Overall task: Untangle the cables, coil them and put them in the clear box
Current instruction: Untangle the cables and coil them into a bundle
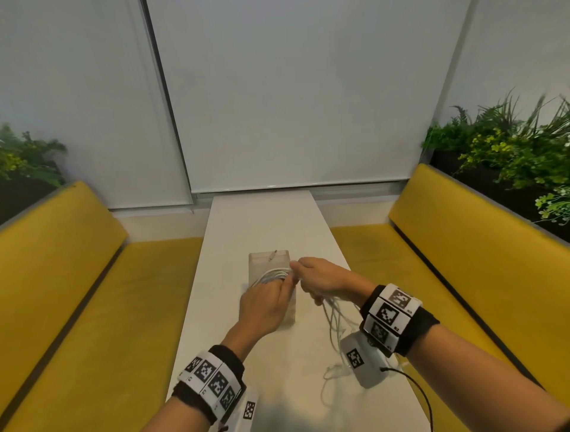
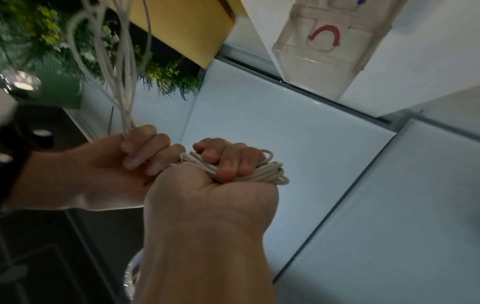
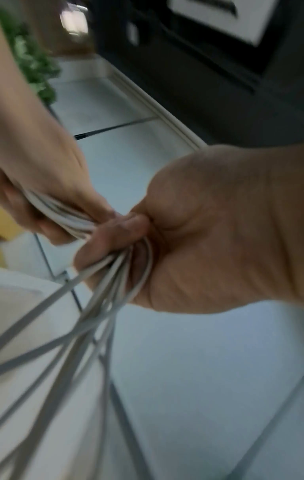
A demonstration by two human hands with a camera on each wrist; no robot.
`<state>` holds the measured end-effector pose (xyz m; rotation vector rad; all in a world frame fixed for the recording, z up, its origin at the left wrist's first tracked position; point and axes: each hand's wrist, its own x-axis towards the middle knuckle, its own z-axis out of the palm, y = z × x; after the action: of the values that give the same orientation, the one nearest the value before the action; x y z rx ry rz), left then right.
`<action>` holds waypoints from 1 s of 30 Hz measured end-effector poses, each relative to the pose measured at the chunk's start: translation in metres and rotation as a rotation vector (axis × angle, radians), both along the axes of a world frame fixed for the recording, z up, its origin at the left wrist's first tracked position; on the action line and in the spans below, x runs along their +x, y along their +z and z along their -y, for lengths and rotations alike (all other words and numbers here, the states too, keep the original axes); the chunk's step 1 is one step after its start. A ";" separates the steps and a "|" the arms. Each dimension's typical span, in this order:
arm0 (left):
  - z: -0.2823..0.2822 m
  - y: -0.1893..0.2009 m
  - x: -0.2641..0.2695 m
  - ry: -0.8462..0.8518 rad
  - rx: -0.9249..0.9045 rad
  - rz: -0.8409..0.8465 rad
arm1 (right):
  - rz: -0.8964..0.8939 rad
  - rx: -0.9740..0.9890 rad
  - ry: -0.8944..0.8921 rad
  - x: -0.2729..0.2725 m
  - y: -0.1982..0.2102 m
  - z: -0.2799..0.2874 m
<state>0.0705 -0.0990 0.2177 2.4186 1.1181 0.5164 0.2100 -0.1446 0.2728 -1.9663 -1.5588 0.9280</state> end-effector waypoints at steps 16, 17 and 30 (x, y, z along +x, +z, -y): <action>-0.010 0.021 0.021 0.153 -0.653 0.879 | -0.136 0.506 -0.064 -0.048 -0.043 0.019; -0.009 0.022 0.020 0.127 -0.670 0.888 | -0.123 0.530 -0.064 -0.049 -0.044 0.020; -0.012 0.060 0.014 -0.119 -0.748 1.016 | -0.169 0.558 0.131 -0.049 -0.056 0.037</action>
<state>0.0841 -0.0871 0.2781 1.2629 0.5402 0.9232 0.1612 -0.1821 0.2167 -1.3770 -1.6409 0.5987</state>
